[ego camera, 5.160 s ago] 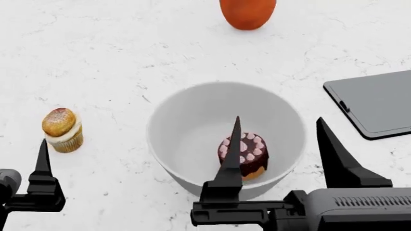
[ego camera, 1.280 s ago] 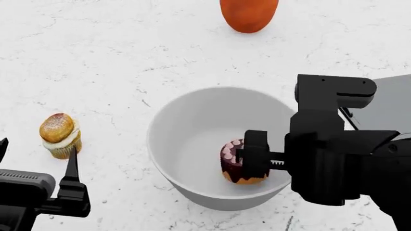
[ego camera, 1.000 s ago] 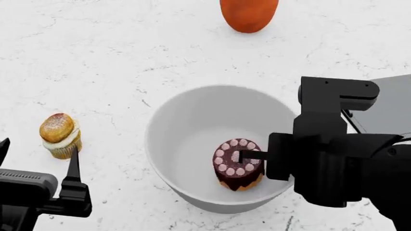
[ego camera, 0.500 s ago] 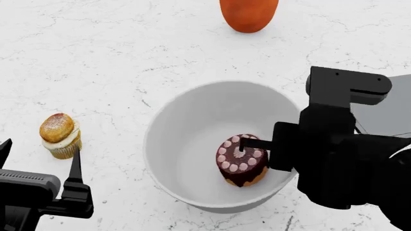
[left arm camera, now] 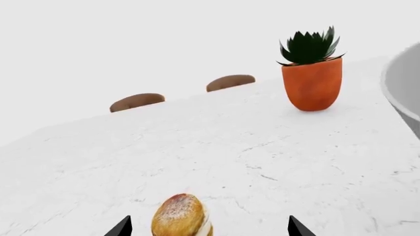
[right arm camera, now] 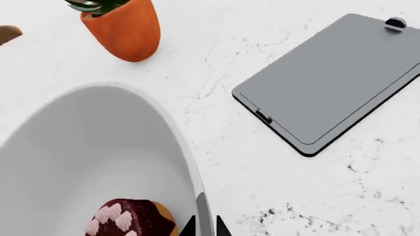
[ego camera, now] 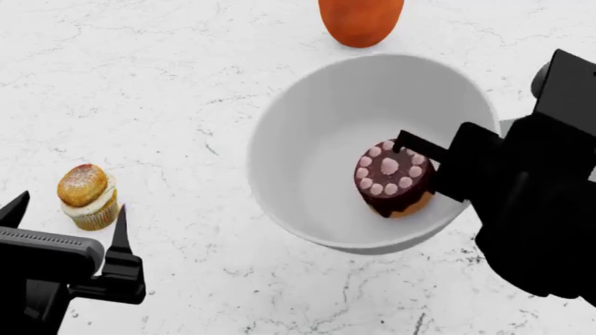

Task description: Pick up the bowl with cake and place it on the tray. Pick up the cupcake and place it on the tray.

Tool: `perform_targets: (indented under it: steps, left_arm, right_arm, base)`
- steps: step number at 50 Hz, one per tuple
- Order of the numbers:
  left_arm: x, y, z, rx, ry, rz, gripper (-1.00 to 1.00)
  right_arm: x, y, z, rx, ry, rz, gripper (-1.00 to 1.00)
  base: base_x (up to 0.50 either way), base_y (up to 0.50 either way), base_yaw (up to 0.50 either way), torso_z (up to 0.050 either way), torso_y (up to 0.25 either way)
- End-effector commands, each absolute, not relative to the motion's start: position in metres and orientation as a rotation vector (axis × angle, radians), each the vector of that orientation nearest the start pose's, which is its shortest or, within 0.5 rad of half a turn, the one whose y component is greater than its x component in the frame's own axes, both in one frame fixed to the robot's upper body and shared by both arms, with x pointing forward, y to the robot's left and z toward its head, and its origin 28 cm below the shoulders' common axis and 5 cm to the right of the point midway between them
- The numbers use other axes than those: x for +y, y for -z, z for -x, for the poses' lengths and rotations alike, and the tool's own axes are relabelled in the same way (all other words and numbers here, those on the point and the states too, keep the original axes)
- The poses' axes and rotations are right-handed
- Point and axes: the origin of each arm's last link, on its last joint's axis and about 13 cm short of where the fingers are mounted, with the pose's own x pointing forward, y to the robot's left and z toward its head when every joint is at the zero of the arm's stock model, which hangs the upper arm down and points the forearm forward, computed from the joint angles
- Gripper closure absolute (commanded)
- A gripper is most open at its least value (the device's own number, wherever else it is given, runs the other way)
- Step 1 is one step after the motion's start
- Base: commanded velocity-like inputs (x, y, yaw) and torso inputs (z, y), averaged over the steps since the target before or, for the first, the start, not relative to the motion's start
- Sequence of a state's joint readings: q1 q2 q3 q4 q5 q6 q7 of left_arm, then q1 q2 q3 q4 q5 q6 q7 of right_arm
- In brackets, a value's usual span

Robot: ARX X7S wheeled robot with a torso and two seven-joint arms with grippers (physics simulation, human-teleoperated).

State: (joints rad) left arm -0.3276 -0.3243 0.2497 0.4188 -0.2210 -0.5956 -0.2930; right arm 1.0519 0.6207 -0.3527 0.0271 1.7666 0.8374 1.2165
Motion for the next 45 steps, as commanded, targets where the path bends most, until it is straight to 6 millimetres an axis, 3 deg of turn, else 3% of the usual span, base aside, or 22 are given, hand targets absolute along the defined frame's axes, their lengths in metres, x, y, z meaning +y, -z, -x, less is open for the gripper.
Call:
perform_targets:
  steps: [1,7,23,38,45]
  left_arm:
    - [0.213,-0.128,-0.262,-0.088,-0.001,-0.203,-1.0]
    - [0.214,-0.13,-0.269,-0.078,-0.01,-0.208,-1.0]
    - [0.224,-0.137,-0.324,-0.024,-0.106,-0.148,-1.0]
    - [0.226,-0.124,-0.341,0.038,-0.148,-0.109,-1.0]
    - [0.227,-0.117,-0.339,0.057,-0.154,-0.103,-1.0]
  right_arm:
    - [-0.146,-0.29,-0.299,0.335,0.216,-0.507,1.0]
    - [-0.145,-0.295,-0.299,0.313,0.217,-0.515,1.0]
    - [-0.141,-0.298,-0.301,0.31,0.186,-0.486,1.0]
    - [-0.145,-0.3,-0.298,0.299,0.193,-0.494,1.0]
    - [-0.142,-0.302,-0.299,0.295,0.19,-0.489,1.0]
  base:
    - [0.0,0.0,0.0,0.0,0.0]
    - [0.0,0.0,0.0,0.0,0.0]
    - [0.0,0.0,0.0,0.0,0.0]
    - [0.0,0.0,0.0,0.0,0.0]
    - [0.0,0.0,0.0,0.0,0.002]
